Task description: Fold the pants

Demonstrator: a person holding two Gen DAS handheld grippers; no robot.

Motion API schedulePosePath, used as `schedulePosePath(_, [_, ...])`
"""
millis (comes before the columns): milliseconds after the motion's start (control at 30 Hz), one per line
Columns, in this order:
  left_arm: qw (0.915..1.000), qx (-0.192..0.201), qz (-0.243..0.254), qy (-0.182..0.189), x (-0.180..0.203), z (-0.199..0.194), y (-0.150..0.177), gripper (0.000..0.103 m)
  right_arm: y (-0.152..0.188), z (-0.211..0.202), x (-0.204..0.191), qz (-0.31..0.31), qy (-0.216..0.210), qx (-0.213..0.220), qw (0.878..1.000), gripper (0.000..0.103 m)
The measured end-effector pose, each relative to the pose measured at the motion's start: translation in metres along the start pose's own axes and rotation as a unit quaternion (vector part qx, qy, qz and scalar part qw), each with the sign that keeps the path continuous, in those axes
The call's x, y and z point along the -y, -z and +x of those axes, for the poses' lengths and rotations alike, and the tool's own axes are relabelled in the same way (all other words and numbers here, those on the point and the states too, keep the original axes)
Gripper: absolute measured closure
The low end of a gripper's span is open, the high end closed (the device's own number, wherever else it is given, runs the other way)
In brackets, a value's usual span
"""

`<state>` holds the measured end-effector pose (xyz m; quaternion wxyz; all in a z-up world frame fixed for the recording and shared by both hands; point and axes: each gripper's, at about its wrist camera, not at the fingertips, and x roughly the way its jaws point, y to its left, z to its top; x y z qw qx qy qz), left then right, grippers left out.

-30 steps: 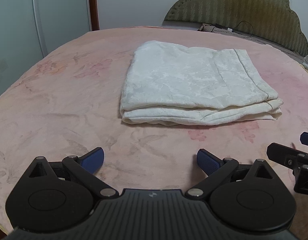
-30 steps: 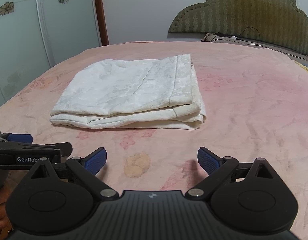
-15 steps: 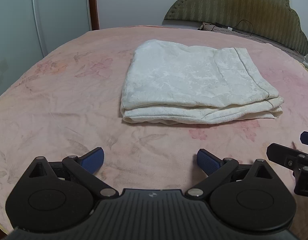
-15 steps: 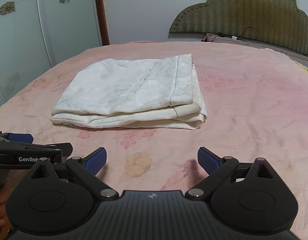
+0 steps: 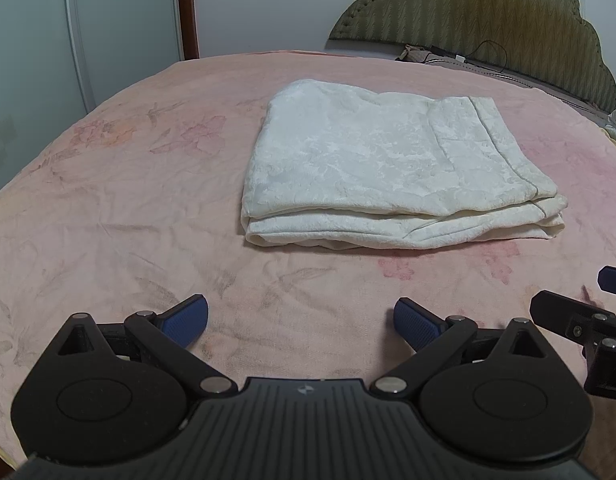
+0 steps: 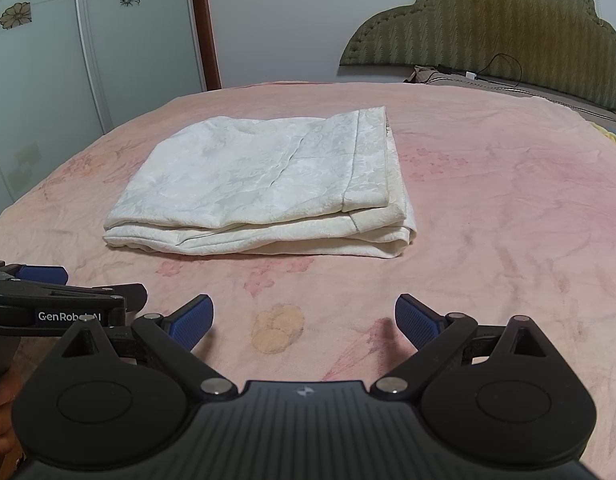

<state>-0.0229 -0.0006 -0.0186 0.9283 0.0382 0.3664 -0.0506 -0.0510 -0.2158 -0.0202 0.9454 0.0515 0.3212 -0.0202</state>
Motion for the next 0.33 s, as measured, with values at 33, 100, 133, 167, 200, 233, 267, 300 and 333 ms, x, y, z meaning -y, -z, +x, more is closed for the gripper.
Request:
schedulePosePath(33, [1.0,0.0,0.0,0.0,0.0001,0.0,0.0001,0.002,0.0,0.0,-0.0001,0.0,0.0,0.0,1.0,0.005])
schedulePosePath(100, [1.0,0.001,0.0,0.0,0.0,-0.0002,0.0001,0.002,0.0,0.0,-0.0001,0.0,0.0,0.0,1.0,0.005])
schedulePosePath(133, [1.0,0.002,-0.001,-0.001,0.0,-0.0007,-0.0001,0.002,0.0001,0.0001,-0.0001,0.0,0.0,0.0,1.0,0.005])
schedulePosePath(167, [1.0,0.006,-0.001,-0.003,-0.0003,-0.0016,-0.0003,0.003,0.0,0.0,0.0,0.0,0.0,0.0,1.0,0.005])
schedulePosePath(200, [0.9999,0.01,-0.001,-0.005,-0.0003,-0.0025,-0.0004,0.003,0.0001,0.0001,-0.0001,0.0,0.0,0.0,1.0,0.005])
schedulePosePath(233, [0.9999,0.014,0.0,-0.009,-0.0005,-0.0033,-0.0004,0.003,0.0,0.0,0.0,0.0,0.0,0.0,1.0,0.005])
schedulePosePath(267, [0.9998,0.018,0.002,-0.012,-0.0004,-0.0049,-0.0007,0.003,0.0002,0.0,-0.0001,0.0,0.0,0.0,1.0,0.005])
schedulePosePath(300, [0.9997,0.021,0.003,-0.015,-0.0002,-0.0055,-0.0006,0.003,0.0003,-0.0001,0.0,0.0,0.0,0.0,1.0,0.005])
schedulePosePath(333, [0.9996,0.022,0.004,-0.016,0.0001,-0.0061,-0.0012,0.002,0.0002,-0.0002,0.0001,0.0,0.0,0.0,1.0,0.005])
